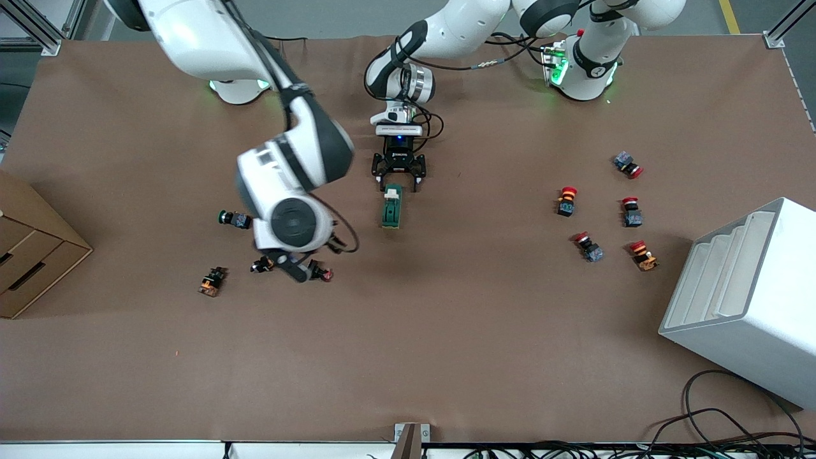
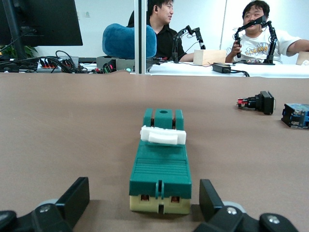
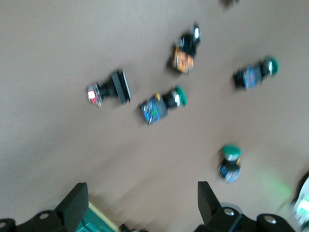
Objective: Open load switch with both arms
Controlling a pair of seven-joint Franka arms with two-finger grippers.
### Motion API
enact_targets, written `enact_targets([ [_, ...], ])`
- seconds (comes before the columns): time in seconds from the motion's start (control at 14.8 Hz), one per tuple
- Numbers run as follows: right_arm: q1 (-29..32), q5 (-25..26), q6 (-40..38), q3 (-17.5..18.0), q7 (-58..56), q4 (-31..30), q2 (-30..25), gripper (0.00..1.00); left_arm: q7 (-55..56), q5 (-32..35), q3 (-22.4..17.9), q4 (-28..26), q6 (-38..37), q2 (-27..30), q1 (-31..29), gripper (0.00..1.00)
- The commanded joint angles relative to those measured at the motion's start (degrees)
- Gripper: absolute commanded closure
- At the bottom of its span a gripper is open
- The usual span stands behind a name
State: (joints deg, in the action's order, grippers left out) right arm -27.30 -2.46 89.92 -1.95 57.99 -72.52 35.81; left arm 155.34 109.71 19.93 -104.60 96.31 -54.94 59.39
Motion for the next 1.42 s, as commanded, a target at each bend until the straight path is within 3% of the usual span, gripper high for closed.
enact_targets([
  [0.0,7.1,1.0,-1.3,1.2,-15.7,-2.7,-6.1,0.0,3.4,-0.5,0.3,1.6,1.3,-2.7,0.6,0.0],
  [0.2,15.1,1.2,-3.3,1.2,-35.7,-3.7,-10.3,0.0,3.0,-1.2,0.9,1.9,1.3,-2.2,0.6,0.0],
  [0.47,24.3,5.3,-4.6,1.2,-61.2,-3.2,-14.2,0.0,-2.2,-9.2,3.3,6.2,1.6,-1.4,0.4,0.0],
  [0.88,30.4,5.2,-9.2,1.2,-64.9,-2.3,-17.6,0.0,-12.1,-25.0,6.2,12.9,1.6,1.2,0.1,0.0],
  [1.36,32.0,4.7,-10.0,1.4,-66.9,3.2,-17.6,0.0,-29.9,-42.3,7.7,15.4,2.0,11.1,-3.2,0.0],
])
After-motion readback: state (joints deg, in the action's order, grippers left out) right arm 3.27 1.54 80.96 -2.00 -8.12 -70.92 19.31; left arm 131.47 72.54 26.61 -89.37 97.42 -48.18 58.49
